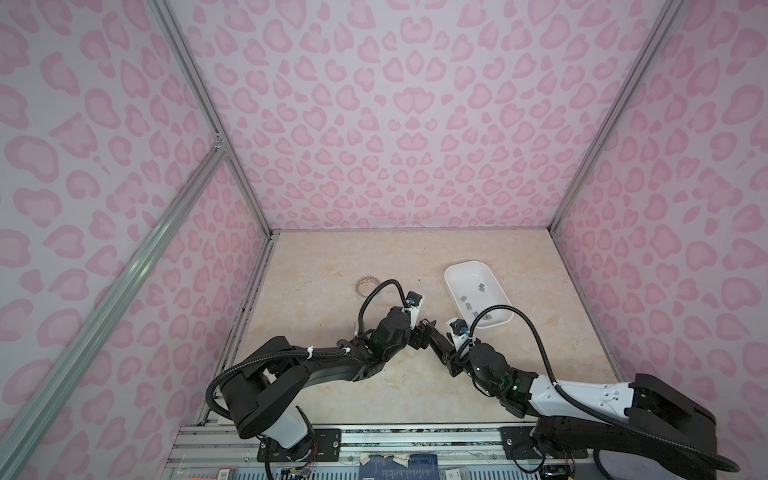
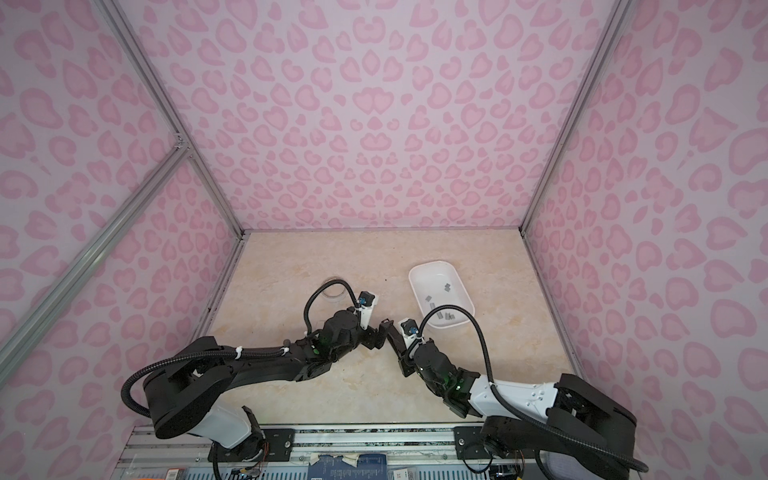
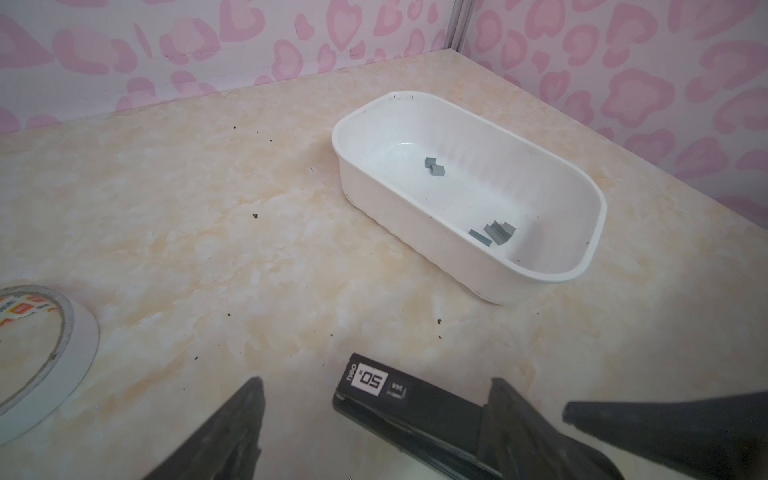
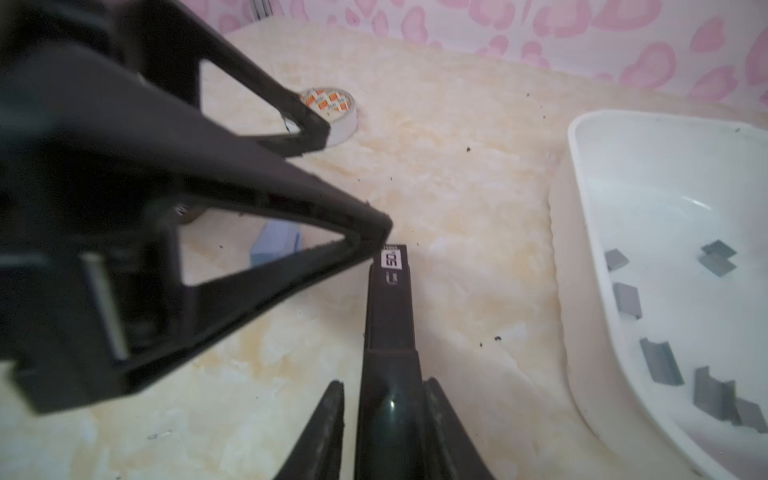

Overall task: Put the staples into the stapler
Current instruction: 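Press the black stapler top down with the left gripper while the right holds it, then open both grippers and lift them away from the closed black stapler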

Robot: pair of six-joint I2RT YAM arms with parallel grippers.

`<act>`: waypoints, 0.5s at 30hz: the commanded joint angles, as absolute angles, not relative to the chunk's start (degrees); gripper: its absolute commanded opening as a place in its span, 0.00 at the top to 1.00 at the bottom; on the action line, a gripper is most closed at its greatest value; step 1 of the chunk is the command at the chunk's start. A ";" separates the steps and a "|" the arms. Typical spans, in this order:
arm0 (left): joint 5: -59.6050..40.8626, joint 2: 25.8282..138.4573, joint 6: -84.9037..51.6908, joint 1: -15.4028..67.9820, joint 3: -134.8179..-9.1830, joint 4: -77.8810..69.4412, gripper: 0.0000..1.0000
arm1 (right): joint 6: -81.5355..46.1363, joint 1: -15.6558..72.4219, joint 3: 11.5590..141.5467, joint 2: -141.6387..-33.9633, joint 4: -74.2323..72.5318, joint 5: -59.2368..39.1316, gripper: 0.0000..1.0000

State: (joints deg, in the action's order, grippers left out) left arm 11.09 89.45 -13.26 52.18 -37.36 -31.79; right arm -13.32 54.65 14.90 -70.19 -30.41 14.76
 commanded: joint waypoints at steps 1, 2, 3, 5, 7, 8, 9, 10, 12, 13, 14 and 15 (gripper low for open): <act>10.37 90.39 -14.13 52.12 -37.97 -32.49 0.15 | -15.43 54.33 14.44 -75.19 -33.36 13.65 0.71; 10.29 90.48 -14.16 52.12 -37.92 -32.52 0.15 | -15.80 54.28 13.79 -76.79 -35.65 14.03 0.72; 10.21 90.65 -14.36 52.03 -37.93 -32.62 0.15 | -16.35 53.96 13.16 -78.60 -37.79 14.11 0.73; 9.87 90.73 -14.39 51.95 -37.94 -32.61 0.16 | -16.78 53.56 12.84 -80.89 -39.62 13.52 0.74; 9.90 90.59 -14.47 51.81 -37.90 -32.47 0.15 | -16.95 53.60 13.08 -82.06 -40.35 13.10 0.75; 9.93 90.51 -14.46 51.77 -37.88 -32.38 0.15 | -17.04 53.61 13.30 -82.03 -40.39 12.92 0.75; 10.01 90.26 -14.57 51.60 -37.88 -32.28 0.15 | -17.13 53.61 13.56 -81.53 -39.88 12.90 0.75; 9.88 89.94 -14.75 51.38 -37.81 -32.23 0.15 | -17.23 53.55 13.99 -80.78 -39.04 12.92 0.74; 9.52 89.01 -15.03 51.00 -37.41 -32.32 0.15 | -16.99 53.53 14.57 -79.31 -37.54 13.24 0.73; 9.47 88.54 -15.15 50.81 -37.36 -32.18 0.15 | -16.79 53.58 14.87 -78.66 -36.93 13.50 0.71; 9.41 88.14 -15.20 50.66 -37.27 -32.07 0.15 | -16.83 53.58 15.07 -78.13 -36.12 13.87 0.69; 9.28 87.58 -15.25 50.47 -37.16 -31.85 0.15 | -17.18 53.55 15.51 -77.25 -34.86 14.63 0.65</act>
